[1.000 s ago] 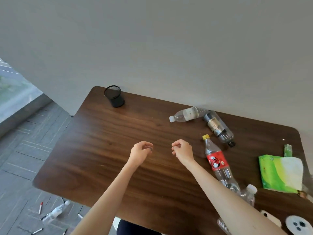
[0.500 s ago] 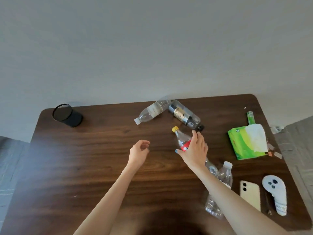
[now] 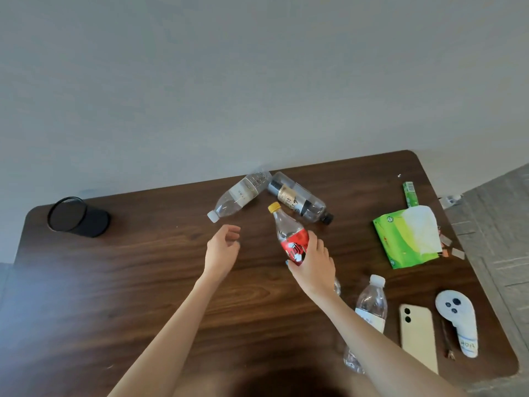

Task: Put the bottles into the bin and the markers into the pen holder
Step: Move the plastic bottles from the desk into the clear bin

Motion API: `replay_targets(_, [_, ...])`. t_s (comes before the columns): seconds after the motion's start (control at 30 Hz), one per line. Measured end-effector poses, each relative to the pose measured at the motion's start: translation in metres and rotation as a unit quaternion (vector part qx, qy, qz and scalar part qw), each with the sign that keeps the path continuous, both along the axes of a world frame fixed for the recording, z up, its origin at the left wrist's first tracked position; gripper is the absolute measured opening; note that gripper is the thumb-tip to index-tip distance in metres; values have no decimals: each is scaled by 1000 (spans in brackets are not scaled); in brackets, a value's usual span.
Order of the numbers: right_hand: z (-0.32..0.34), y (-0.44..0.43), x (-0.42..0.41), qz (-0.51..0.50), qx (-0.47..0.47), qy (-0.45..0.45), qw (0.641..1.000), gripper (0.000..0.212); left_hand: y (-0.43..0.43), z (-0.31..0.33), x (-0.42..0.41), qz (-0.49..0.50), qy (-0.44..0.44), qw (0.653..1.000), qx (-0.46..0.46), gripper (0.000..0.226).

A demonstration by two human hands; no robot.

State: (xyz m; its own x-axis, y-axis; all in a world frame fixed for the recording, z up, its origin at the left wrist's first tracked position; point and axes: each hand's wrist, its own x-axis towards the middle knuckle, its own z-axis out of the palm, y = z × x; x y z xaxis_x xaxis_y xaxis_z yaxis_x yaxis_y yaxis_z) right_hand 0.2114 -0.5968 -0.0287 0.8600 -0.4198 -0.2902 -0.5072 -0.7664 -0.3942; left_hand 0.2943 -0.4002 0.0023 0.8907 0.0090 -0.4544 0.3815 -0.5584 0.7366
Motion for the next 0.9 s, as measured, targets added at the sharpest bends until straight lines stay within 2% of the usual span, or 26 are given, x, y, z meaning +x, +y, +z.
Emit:
replay_targets(0.17, [21, 4, 41, -48, 60, -76, 994, 88, -15, 7, 38, 32, -89, 995, 37, 31])
replay_targets(0.23, [28, 2, 58, -59, 62, -89, 992, 88, -24, 8, 57, 1, -130, 986, 105, 40])
replay_targets(0.3, [33, -2, 69, -67, 63, -93, 991, 87, -34, 4, 75, -74, -140, 971, 179, 65])
replay_targets(0.4, [32, -10, 77, -84, 60, -93, 990, 86, -48, -10, 97, -205, -105, 935, 270, 110])
replay_targets(0.5, [26, -14, 78, -98, 55, -79, 990, 86, -60, -29, 108, -289, -81, 892, 337, 126])
replay_targets(0.57, [21, -16, 77, -102, 58, -68, 991, 86, -65, -38, 111, -308, -75, 876, 364, 129])
replay_targets(0.7, [12, -16, 73, -111, 59, -57, 990, 88, -66, -48, 114, -283, -86, 875, 383, 128])
replay_targets(0.8, [8, -12, 71, -108, 62, -50, 991, 88, -63, -52, 106, -255, -102, 875, 398, 112])
replay_targets(0.9, [8, -7, 71, -105, 66, -43, 991, 89, -55, -49, 91, -237, -100, 894, 368, 96])
